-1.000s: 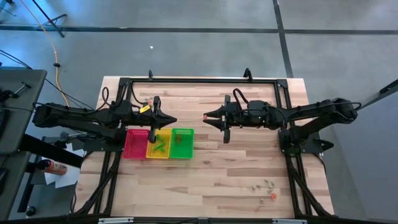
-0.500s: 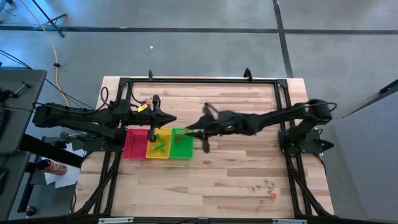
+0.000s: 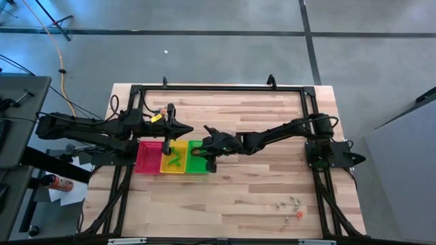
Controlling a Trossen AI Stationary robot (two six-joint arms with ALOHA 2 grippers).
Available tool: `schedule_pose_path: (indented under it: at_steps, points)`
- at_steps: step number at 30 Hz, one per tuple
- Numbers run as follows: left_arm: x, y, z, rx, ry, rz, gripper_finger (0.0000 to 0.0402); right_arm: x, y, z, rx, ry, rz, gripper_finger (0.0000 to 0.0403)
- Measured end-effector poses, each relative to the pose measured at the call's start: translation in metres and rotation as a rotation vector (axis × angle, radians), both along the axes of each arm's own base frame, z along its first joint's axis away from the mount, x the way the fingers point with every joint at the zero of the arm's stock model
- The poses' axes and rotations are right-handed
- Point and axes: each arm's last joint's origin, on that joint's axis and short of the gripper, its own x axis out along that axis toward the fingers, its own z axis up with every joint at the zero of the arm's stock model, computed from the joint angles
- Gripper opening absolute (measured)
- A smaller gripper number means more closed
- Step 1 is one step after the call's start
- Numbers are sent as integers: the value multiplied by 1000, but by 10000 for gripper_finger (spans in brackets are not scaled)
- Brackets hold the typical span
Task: Sort Halloween decoration
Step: Put the orange pumpkin toy into the green bin
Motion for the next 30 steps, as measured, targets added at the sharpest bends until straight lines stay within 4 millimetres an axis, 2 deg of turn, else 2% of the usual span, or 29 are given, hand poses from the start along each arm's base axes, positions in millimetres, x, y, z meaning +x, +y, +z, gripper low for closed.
schedule_pose_path:
  at_steps: [6,30]
  points:
    - [0,0,0,0,0,0,0,3,-4,-19,49,53,-40,85]
    - [0,0,0,0,0,0,0,-1,-6,-35,36,151,-44,85]
